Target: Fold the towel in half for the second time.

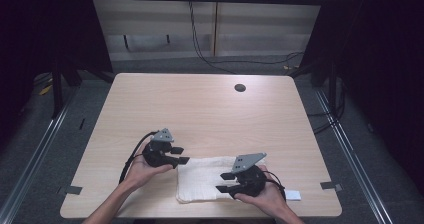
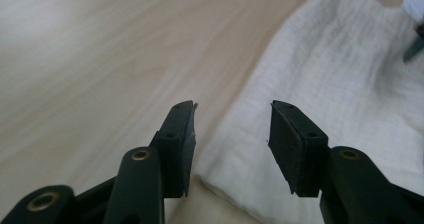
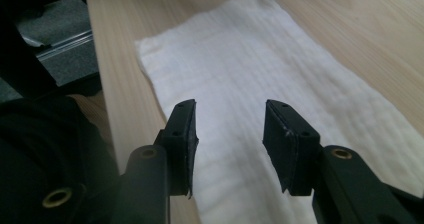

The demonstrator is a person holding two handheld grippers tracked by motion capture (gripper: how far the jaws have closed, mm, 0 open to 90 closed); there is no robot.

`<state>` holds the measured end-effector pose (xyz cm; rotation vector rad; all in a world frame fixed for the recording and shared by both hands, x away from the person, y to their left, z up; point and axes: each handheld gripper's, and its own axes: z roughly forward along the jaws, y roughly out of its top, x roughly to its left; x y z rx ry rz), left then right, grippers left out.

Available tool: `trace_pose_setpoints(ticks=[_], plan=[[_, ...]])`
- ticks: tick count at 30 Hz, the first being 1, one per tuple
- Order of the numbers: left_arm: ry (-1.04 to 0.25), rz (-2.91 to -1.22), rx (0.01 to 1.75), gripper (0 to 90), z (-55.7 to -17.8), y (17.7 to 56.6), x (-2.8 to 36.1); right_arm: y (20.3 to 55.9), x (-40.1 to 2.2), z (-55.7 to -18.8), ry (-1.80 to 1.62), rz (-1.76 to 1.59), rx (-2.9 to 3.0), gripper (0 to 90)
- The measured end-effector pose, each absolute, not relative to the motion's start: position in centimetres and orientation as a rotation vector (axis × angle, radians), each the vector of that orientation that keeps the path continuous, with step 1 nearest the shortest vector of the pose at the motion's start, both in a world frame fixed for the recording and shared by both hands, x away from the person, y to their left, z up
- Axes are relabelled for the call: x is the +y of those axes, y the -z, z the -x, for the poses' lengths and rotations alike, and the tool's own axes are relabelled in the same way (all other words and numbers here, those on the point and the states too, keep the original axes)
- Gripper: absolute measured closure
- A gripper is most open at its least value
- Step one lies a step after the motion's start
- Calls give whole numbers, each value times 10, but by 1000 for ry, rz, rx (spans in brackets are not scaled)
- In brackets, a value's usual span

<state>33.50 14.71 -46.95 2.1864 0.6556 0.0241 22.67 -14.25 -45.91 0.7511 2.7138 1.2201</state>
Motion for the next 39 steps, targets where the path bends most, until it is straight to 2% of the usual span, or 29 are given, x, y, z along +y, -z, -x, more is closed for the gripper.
trace_pose_setpoints(ticks=[3,7,16,22,26,39], plan=[[-38,-2171,718,542,-348,468,148,451,-126,-224,-1231,-714,2730,537],[-30,-2172,716,512,-352,473,148,445,-97,-222,-1202,-623,2790,532],[-71,-2173,724,465,-352,474,157,460,-45,-232,-1171,-546,2871,550],[-74,-2180,701,470,-351,476,156,469,-32,-238,-1160,-535,2866,557],[-83,-2192,688,441,-349,477,153,472,-28,-236,-1134,-529,2877,559],[-69,-2212,676,446,-344,488,153,492,-26,-213,-1098,-462,2852,546]])
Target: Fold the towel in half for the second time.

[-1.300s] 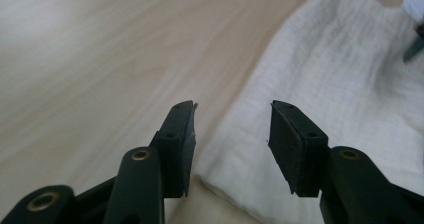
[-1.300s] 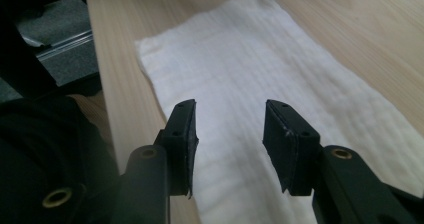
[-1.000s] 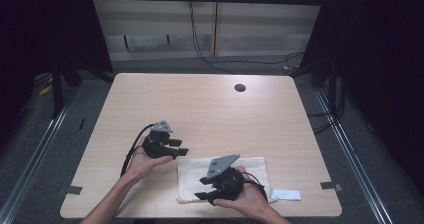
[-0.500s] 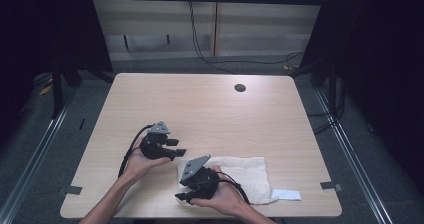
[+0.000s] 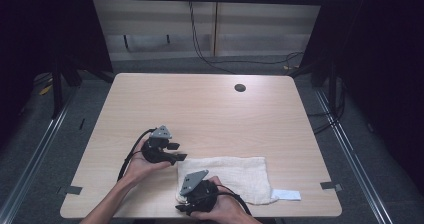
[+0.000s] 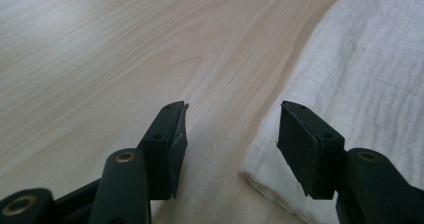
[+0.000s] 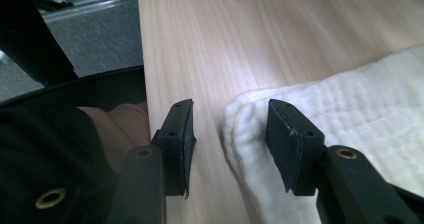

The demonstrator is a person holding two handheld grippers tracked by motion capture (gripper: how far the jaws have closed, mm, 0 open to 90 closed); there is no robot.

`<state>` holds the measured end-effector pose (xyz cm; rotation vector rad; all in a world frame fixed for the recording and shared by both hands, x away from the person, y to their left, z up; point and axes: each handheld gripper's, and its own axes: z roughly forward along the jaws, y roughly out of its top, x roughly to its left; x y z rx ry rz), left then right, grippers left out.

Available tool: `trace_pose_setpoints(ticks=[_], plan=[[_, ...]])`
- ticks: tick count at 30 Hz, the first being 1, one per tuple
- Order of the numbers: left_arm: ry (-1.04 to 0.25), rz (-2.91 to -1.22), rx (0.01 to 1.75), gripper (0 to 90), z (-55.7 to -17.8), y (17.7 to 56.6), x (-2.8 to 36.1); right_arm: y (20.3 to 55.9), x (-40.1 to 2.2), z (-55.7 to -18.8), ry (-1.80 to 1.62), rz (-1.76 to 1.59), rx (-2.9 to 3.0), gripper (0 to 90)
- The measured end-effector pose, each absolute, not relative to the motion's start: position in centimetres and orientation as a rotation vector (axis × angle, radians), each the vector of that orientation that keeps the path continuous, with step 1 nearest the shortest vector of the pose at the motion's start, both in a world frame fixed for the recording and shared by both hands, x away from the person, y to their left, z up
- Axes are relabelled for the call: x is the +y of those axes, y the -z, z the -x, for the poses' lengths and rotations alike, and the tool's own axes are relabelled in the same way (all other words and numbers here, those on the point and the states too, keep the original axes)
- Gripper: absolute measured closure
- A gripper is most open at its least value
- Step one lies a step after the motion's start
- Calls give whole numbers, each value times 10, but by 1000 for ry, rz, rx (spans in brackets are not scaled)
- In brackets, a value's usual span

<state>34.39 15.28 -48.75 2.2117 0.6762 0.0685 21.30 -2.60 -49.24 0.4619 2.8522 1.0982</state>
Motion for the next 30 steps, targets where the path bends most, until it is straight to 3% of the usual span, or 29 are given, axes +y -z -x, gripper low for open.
trace_pose_setpoints(ticks=[5,14,16,30], plan=[[-84,-2229,686,440,-339,488,157,493,-23,-209,-1067,-469,2815,596],[-40,-2215,688,460,-340,488,164,493,-25,-216,-1079,-506,2790,819],[-26,-2238,673,533,-340,490,163,494,-27,-219,-1097,-527,2804,836],[-20,-2283,637,604,-335,497,152,494,-28,-224,-1123,-577,2831,845]])
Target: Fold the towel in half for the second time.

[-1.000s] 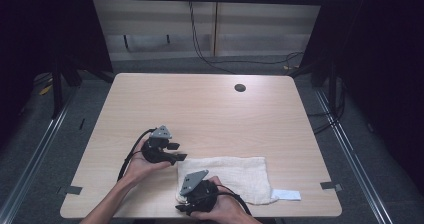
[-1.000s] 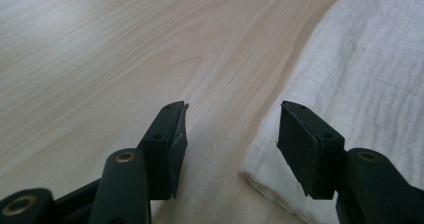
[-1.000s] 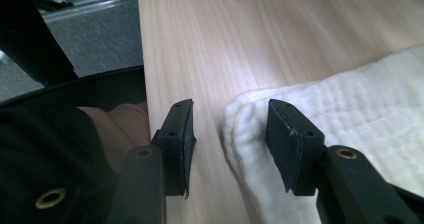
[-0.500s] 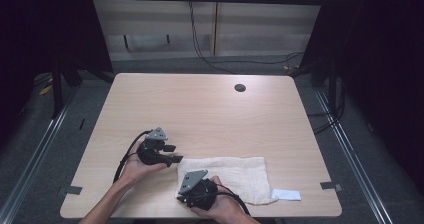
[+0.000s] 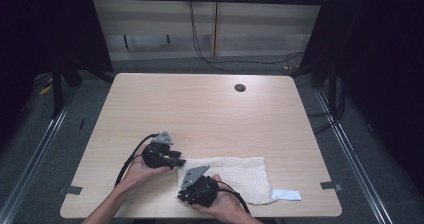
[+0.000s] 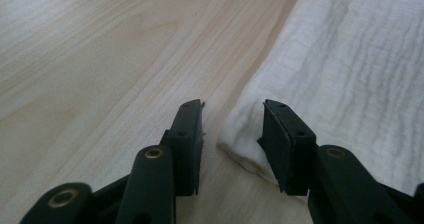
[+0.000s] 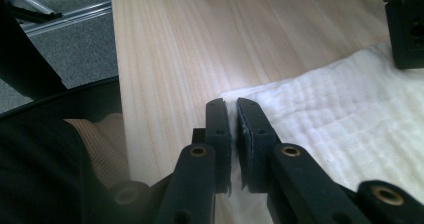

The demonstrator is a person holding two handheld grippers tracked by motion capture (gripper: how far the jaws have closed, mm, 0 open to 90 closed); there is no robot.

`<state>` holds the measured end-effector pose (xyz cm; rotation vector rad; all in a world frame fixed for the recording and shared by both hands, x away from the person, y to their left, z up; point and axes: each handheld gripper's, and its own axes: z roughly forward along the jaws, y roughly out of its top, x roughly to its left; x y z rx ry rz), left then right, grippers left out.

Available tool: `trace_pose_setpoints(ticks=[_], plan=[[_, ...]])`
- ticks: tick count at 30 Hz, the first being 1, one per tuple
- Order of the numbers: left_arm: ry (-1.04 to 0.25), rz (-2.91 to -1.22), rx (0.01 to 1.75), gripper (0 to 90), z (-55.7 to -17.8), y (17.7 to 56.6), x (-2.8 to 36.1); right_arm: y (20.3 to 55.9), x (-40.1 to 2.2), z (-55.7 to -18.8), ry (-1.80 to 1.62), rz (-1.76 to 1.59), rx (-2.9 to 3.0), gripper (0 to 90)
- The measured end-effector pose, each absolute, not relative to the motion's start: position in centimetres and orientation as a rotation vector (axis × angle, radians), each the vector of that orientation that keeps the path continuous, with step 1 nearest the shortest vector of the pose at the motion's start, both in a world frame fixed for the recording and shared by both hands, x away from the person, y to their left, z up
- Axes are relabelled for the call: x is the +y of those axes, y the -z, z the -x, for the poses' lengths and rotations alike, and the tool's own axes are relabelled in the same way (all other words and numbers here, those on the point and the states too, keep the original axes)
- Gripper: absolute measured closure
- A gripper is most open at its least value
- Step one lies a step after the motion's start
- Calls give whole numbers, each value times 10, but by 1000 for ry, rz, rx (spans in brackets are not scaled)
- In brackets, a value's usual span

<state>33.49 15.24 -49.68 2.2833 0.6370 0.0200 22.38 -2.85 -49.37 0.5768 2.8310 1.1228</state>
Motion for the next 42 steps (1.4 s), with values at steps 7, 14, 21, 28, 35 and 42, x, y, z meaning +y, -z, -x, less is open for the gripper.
trace_pose_setpoints(ticks=[7,14,21,28,35,42], plan=[[-43,-2326,540,777,-324,496,145,494,-30,-225,-1125,-582,2843,846],[18,-2302,581,844,-328,495,147,494,-30,-226,-1134,-577,2847,848],[44,-2246,603,848,-330,490,152,495,-31,-226,-1168,-583,2850,854],[54,-2202,646,848,-335,486,159,491,-33,-229,-1186,-584,2840,855],[67,-2156,677,849,-341,482,169,484,-33,-233,-1253,-622,2808,855],[58,-2118,723,849,-347,477,180,465,-38,-240,-1359,-671,2741,855]])
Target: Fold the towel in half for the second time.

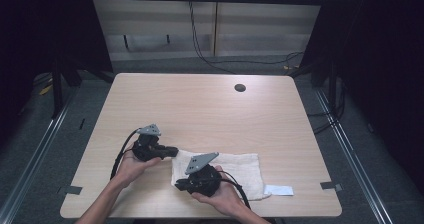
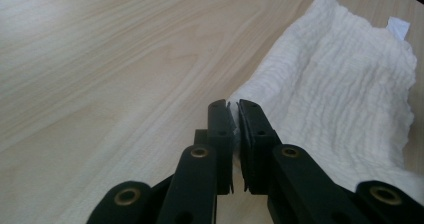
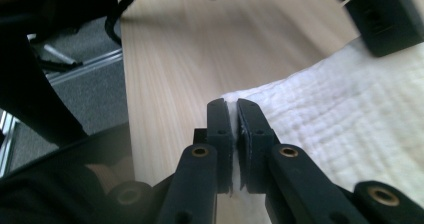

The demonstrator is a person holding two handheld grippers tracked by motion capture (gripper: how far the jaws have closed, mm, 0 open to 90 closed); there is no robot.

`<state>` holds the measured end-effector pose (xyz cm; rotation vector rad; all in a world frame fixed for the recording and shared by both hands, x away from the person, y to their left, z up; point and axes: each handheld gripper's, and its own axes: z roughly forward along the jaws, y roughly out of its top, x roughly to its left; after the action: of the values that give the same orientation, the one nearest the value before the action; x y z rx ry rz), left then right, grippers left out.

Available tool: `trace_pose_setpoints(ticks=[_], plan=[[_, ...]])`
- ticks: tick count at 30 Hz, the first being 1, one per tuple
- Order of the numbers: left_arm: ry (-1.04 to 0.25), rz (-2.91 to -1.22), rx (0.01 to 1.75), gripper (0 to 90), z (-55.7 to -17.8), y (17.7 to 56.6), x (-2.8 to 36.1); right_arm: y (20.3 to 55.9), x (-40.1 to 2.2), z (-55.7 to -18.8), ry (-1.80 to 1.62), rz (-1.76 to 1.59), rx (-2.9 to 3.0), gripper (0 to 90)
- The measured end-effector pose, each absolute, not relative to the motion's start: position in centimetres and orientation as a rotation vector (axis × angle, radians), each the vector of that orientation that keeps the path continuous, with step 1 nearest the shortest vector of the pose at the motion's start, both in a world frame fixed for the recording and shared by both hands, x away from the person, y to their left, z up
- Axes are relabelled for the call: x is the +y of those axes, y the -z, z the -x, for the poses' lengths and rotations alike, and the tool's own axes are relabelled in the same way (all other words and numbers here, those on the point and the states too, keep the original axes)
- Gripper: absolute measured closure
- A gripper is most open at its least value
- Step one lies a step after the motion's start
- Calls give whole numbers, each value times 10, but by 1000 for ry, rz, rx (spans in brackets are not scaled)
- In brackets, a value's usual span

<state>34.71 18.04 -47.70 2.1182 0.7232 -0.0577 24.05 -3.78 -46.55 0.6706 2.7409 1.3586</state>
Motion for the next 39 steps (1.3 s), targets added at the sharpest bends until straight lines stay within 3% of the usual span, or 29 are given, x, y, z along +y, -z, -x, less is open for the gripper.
trace_pose_setpoints(ticks=[12,30,39], plan=[[-3,-2071,741,849,-352,454,200,436,-31,-253,-1458,-623,2680,856],[-94,-2006,844,848,-360,435,253,425,22,-274,-1512,-564,2690,857],[-103,-2004,830,849,-357,424,241,416,21,-274,-1607,-557,2659,858]])
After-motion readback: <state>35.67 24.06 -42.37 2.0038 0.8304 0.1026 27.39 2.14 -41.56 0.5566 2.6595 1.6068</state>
